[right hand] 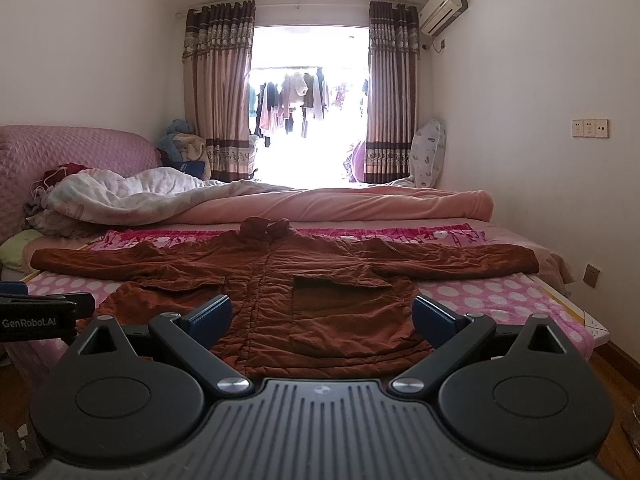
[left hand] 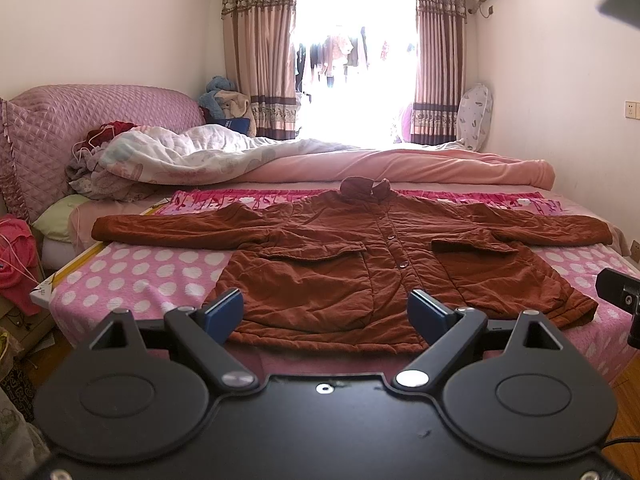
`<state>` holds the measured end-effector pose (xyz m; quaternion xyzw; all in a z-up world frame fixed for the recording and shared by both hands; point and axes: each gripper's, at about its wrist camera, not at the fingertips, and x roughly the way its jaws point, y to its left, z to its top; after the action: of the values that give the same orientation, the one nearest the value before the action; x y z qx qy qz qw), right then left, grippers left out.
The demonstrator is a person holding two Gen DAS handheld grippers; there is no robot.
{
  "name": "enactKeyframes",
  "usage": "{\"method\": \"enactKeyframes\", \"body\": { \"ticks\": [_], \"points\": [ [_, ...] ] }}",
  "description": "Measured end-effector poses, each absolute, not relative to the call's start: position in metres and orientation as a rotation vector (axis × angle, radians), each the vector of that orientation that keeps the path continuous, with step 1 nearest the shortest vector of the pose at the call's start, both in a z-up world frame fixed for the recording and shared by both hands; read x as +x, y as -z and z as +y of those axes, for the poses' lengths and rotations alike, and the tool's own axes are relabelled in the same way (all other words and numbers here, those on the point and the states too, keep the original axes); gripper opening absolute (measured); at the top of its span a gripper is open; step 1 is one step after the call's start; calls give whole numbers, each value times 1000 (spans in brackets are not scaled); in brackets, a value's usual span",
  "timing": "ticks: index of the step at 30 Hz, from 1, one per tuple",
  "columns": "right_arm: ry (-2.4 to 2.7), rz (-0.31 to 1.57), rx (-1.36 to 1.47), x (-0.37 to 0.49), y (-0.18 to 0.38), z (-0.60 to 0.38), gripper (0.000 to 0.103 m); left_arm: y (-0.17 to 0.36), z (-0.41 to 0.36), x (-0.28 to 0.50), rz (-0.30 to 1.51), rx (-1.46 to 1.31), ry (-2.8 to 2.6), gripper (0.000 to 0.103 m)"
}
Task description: Fold large clothes
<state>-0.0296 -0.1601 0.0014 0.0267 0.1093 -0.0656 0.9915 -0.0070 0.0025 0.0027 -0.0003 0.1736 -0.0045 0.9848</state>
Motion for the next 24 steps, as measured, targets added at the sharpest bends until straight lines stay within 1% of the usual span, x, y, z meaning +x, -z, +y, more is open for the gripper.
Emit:
{"method": "enactKeyframes", "body": {
  "ticks": [24],
  "points": [
    [131,220,52,-30,-3,-161,103,-1,4,-5,355,-4,12,91]
  ]
}}
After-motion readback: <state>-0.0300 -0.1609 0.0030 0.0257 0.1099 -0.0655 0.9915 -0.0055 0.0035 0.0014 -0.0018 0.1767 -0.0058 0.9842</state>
